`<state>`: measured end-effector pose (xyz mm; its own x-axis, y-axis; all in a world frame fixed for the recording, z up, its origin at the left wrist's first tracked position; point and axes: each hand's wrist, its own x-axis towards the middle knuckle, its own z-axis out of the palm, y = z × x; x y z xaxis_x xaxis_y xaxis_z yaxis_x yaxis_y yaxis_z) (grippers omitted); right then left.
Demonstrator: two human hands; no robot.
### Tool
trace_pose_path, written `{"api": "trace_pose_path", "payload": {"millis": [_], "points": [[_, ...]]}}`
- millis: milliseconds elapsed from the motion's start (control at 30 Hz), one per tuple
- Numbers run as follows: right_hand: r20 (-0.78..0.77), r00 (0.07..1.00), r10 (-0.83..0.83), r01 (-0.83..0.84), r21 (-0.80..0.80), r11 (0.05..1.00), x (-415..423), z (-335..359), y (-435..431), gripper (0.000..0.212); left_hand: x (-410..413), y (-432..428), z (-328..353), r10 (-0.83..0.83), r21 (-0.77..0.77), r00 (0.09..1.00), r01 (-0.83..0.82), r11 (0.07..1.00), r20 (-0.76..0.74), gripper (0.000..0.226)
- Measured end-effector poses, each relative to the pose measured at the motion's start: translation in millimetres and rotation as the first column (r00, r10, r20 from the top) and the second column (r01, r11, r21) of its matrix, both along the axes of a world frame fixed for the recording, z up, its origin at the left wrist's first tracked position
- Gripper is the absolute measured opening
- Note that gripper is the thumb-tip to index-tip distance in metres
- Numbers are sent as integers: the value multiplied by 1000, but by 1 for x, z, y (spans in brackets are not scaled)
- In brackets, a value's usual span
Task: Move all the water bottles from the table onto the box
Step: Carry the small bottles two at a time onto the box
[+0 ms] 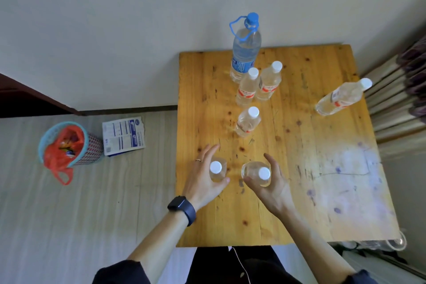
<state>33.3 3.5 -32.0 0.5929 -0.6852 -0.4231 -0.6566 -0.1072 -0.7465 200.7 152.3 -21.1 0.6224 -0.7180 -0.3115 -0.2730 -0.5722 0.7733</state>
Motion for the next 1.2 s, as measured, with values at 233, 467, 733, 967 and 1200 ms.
{"api": "trace_pose_path", "payload": {"millis": [233, 467, 733, 967, 1200], "points": [[40, 989, -142, 140, 52, 989, 11, -23, 8, 64, -8, -15, -26, 174, 98, 979, -163, 982, -106, 65], [46, 980, -193, 191, 36, 981, 10, -28, 12, 63, 4, -10, -26, 68, 156, 998, -65, 986, -16, 54], [137, 903, -407, 418, -59, 906, -45, 21, 37, 62, -5, -16, 1, -132, 185, 975, 98, 978, 181, 54], [169, 736, -656, 677, -165, 717, -139, 84, 66, 55, -61, -65, 51, -534, 105, 764, 536, 838, 362, 58], [201, 396, -896, 905, -247, 345, -251, 127, 124, 55, -188, -112, 89, -702, -42, 453, 854, 518, 549, 59]]}}
